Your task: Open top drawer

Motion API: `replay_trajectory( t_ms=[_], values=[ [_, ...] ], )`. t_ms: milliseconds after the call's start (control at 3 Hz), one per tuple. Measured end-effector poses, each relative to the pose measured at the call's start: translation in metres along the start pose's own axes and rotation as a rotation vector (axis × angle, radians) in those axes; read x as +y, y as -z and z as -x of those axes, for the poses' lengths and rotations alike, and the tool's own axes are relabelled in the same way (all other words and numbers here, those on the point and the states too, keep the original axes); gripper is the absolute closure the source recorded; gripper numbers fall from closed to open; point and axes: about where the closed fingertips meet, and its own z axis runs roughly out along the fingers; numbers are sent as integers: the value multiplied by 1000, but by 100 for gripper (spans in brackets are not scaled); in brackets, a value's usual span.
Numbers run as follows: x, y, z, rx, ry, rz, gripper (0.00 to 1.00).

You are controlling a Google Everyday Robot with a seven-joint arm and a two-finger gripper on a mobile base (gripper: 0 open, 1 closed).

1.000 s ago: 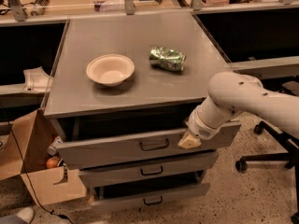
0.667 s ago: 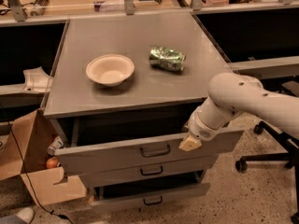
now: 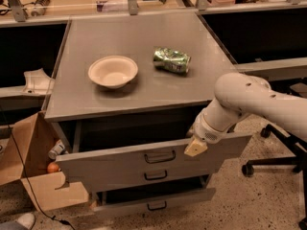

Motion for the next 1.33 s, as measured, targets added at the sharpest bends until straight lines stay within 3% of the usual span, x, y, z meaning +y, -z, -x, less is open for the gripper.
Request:
replay_trajectory(
  t_ms=[1000, 1333],
  values=[
    [27, 18, -14, -20, -53, -18, 100],
    [51, 35, -24, -40, -89, -31, 100]
  ],
)
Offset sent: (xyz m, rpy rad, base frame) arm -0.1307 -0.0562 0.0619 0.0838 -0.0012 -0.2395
